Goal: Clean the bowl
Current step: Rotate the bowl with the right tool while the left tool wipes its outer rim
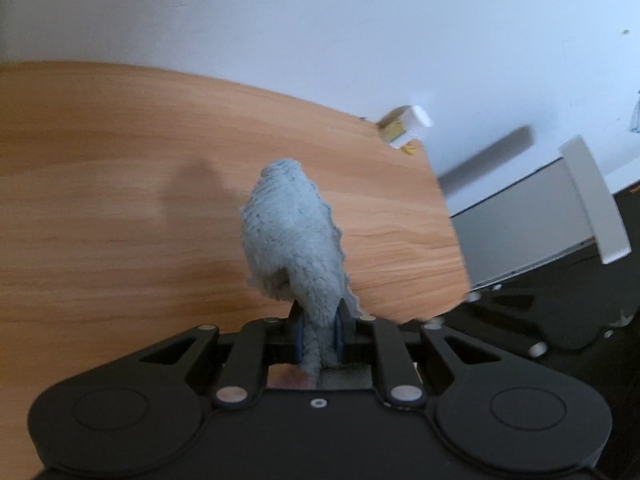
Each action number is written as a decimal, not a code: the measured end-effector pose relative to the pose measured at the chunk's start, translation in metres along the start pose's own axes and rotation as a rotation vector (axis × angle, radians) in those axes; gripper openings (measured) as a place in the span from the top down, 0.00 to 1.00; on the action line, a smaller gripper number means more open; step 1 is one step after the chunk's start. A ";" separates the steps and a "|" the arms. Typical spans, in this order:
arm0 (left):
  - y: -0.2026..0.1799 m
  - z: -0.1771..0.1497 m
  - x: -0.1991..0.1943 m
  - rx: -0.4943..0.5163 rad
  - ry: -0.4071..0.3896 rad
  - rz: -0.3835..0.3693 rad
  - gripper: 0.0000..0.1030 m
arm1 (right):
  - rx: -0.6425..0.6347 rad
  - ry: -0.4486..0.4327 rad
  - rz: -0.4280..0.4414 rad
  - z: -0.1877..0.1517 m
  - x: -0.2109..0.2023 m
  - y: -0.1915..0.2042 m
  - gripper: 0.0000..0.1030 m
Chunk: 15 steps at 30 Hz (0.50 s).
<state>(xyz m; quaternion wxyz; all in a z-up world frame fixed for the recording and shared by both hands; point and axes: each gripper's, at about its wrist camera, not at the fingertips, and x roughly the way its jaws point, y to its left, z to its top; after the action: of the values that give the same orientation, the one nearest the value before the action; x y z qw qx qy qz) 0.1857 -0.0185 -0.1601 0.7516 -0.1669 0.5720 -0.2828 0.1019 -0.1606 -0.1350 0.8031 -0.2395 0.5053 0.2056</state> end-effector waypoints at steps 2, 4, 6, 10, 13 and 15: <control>0.005 -0.002 -0.001 -0.011 -0.001 0.014 0.88 | 0.049 -0.004 0.002 -0.001 -0.002 -0.007 0.84; 0.014 -0.008 -0.001 -0.033 0.001 0.019 0.88 | 0.103 -0.009 0.004 -0.002 -0.004 -0.015 0.83; 0.021 -0.011 -0.001 -0.072 -0.007 -0.001 0.88 | 0.138 -0.013 0.010 -0.003 -0.005 -0.021 0.83; 0.033 -0.016 -0.001 -0.144 -0.016 -0.043 0.88 | 0.319 -0.030 0.100 -0.008 -0.009 -0.056 0.82; 0.039 -0.019 -0.003 -0.169 -0.013 -0.060 0.88 | 0.417 -0.049 0.139 -0.015 -0.013 -0.072 0.82; 0.040 -0.020 -0.006 -0.179 -0.021 -0.074 0.88 | 0.469 -0.062 0.164 -0.023 -0.017 -0.077 0.81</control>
<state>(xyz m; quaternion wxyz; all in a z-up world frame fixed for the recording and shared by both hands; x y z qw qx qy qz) 0.1754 0.0176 -0.1845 0.7286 -0.2575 0.5806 -0.2564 0.1224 -0.2378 -0.1147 0.8325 0.0016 0.5320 0.1544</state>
